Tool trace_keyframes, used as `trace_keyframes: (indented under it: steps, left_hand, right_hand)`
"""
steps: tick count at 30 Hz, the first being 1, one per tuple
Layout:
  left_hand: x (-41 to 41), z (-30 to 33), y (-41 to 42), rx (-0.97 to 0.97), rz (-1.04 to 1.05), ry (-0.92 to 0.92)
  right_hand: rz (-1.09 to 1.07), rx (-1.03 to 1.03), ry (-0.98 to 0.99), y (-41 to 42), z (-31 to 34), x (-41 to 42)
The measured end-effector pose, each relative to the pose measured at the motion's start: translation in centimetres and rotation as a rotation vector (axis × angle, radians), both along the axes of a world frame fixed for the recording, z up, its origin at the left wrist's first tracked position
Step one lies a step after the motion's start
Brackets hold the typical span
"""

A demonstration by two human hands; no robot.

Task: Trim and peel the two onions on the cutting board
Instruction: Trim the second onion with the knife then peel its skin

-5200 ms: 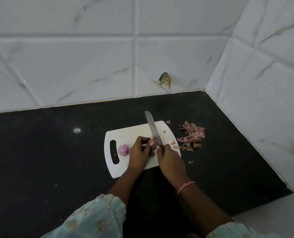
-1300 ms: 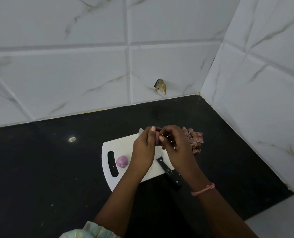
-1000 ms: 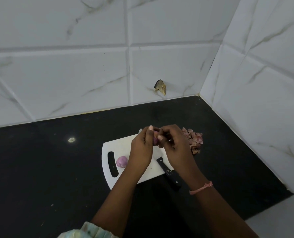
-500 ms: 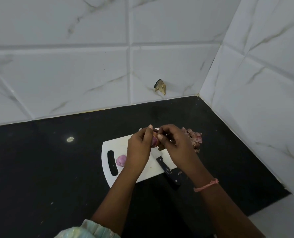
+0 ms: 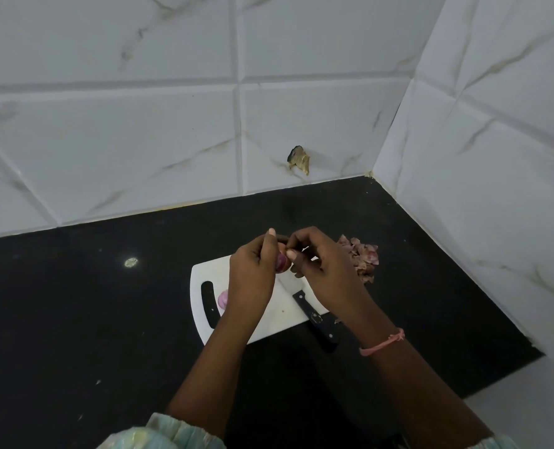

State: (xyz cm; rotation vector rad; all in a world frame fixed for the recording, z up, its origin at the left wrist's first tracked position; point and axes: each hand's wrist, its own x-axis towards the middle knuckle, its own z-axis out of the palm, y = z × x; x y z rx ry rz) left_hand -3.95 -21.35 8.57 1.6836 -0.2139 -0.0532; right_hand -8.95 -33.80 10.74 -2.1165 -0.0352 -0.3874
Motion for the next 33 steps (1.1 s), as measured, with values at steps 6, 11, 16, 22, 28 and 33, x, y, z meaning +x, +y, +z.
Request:
trace_keyframes:
  steps: [6, 11, 16, 22, 28, 33]
  left_hand:
    - [0.2, 0.5, 0.0, 0.032, -0.023, -0.013]
    - [0.6, 0.9, -0.1, 0.075, -0.030, -0.007]
    - [0.7, 1.7, -0.3, 0.067, -0.033, 0.057]
    - [1.0, 2.3, -0.4, 0.047, -0.035, 0.144]
    - [1.0, 3.0, -0.3, -0.042, -0.022, 0.208]
    - [0.6, 2.7, -0.2, -0.034, 0.022, 0.104]
  right_hand:
    - [0.076, -0.172, -0.023, -0.7, 0.7, 0.5]
    - [0.160, -0.250, 0.058, -1.1, 1.2, 0.8]
    - [0.113, -0.339, 0.016, -0.7, 1.4, 1.3]
    - [0.060, -0.451, -0.042, -0.5, 1.4, 1.3]
    - [0.009, -0.144, -0.122, -0.3, 0.4, 0.7]
    - [-0.010, 0.008, -0.164, -0.1, 1.2, 0.0]
